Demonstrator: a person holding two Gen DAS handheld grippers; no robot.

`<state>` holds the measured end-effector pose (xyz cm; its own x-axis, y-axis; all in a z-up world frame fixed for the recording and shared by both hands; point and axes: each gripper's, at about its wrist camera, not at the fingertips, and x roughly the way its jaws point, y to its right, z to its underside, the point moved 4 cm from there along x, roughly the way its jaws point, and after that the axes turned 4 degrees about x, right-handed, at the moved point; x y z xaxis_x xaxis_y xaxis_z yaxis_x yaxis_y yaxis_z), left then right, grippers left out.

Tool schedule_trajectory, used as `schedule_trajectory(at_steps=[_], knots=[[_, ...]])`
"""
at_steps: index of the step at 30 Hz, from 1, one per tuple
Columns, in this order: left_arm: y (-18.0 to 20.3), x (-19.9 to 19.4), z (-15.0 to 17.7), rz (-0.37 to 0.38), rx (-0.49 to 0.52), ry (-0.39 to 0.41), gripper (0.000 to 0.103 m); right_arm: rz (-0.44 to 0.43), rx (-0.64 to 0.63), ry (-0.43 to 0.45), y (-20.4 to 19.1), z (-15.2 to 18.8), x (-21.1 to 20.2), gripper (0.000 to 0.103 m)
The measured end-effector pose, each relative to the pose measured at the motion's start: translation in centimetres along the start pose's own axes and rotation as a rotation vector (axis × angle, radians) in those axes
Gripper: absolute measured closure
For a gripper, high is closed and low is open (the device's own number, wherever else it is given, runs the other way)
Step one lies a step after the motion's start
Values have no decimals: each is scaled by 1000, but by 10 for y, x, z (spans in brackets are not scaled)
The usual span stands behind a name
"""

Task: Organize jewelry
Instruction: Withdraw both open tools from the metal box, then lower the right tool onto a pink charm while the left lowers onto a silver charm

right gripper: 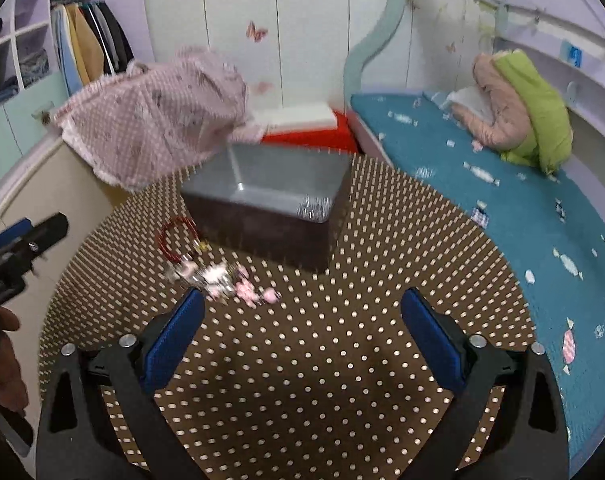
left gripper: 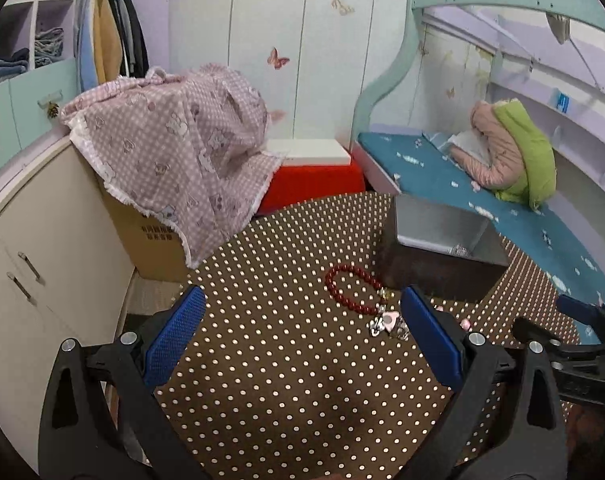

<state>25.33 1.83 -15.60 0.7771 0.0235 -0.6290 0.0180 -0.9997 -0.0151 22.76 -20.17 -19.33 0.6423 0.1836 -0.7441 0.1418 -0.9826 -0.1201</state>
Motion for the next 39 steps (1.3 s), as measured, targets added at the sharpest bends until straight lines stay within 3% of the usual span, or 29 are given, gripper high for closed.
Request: schedule_trajectory(at_steps=[4,14,18,20,21,23,28,39], knots=[[6,16,7,3,14,-36,5,-15,-13,-80,-1,5,31,42],[16,43,18,7,37,-96,5,-87,-93,-113,-16,6,56,47],[21,49,22,11,47,-110,5,-92,-208,-115,-31,9,59,56],[22,53,24,13,51,-119,5,-116,-238,-107,-34,11,58,67],[23,54,25,13,50,-122,5,-122,-246,-104,-34,10,58,78],[23,58,27,17,46,-131,5,-130,-271,-103,-34,11,59,86],[26,63,28,20,53,-139,5,-182,-263,-108,-34,8,62,88],[34,88,32,39,74,-190,5,-200,-310,-100,-40,4,65,89]])
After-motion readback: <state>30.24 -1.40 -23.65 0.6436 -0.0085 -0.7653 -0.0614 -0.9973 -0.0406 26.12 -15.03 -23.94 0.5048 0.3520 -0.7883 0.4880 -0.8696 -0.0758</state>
